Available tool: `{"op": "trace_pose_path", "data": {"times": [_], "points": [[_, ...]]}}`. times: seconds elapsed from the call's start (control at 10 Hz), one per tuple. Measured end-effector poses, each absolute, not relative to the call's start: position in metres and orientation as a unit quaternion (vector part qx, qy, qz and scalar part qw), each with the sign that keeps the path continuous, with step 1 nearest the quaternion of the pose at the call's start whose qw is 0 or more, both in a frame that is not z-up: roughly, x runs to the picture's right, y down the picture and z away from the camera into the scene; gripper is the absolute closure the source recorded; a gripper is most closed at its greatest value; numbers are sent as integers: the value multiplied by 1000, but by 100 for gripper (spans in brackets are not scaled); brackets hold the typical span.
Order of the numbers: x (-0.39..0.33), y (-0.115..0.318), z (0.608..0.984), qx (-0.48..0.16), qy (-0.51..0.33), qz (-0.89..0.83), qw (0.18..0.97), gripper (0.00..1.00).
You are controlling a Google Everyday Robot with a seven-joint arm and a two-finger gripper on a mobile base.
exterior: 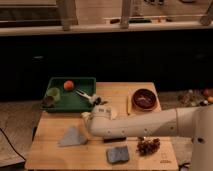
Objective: Wipe table surface with towel
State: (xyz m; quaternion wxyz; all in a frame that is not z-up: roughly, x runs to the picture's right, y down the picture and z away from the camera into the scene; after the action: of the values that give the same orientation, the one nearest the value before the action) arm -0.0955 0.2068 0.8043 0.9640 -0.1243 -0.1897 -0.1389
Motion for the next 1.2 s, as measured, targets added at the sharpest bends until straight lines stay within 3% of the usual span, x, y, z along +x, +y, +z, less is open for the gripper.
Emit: {"op": "trace_pose_path", "data": {"times": [0.6, 1.2], "points": [[-114, 209, 787, -167, -175, -172, 955, 20], [-168, 222, 789, -204, -230, -224, 925, 20]]}}
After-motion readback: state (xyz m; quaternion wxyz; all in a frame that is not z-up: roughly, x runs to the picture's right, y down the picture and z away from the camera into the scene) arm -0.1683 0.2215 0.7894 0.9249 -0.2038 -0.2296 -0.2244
